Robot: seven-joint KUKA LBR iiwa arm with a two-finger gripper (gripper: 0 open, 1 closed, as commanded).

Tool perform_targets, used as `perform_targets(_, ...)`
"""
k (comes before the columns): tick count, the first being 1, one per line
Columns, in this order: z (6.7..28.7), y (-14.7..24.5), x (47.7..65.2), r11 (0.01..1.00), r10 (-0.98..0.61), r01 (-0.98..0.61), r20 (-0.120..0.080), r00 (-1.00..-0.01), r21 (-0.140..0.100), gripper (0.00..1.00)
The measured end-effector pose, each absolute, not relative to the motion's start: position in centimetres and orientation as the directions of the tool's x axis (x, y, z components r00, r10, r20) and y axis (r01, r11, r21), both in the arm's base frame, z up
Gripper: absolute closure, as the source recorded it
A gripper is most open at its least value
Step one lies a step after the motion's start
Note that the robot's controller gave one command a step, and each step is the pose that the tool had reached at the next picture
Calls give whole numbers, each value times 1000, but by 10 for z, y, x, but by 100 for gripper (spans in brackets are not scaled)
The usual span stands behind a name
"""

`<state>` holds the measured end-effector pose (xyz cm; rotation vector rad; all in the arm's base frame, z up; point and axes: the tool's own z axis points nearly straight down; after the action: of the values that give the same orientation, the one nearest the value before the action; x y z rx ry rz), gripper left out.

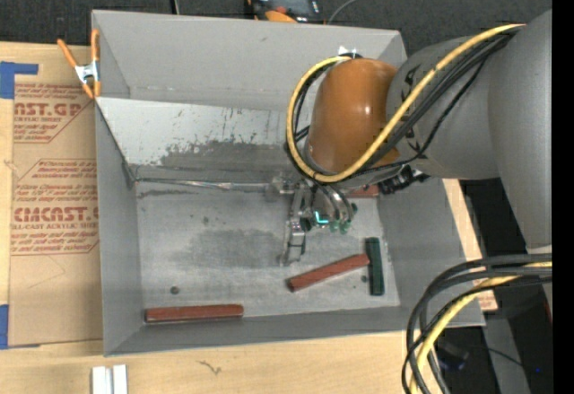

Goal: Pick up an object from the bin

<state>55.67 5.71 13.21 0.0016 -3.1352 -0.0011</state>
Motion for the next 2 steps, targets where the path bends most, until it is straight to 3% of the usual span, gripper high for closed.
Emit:
perform_targets(1,68,11,483,996,88,88,0,-996,0,0)
perform_targets(2,70,12,484,997,82,82,1,-997,1,100)
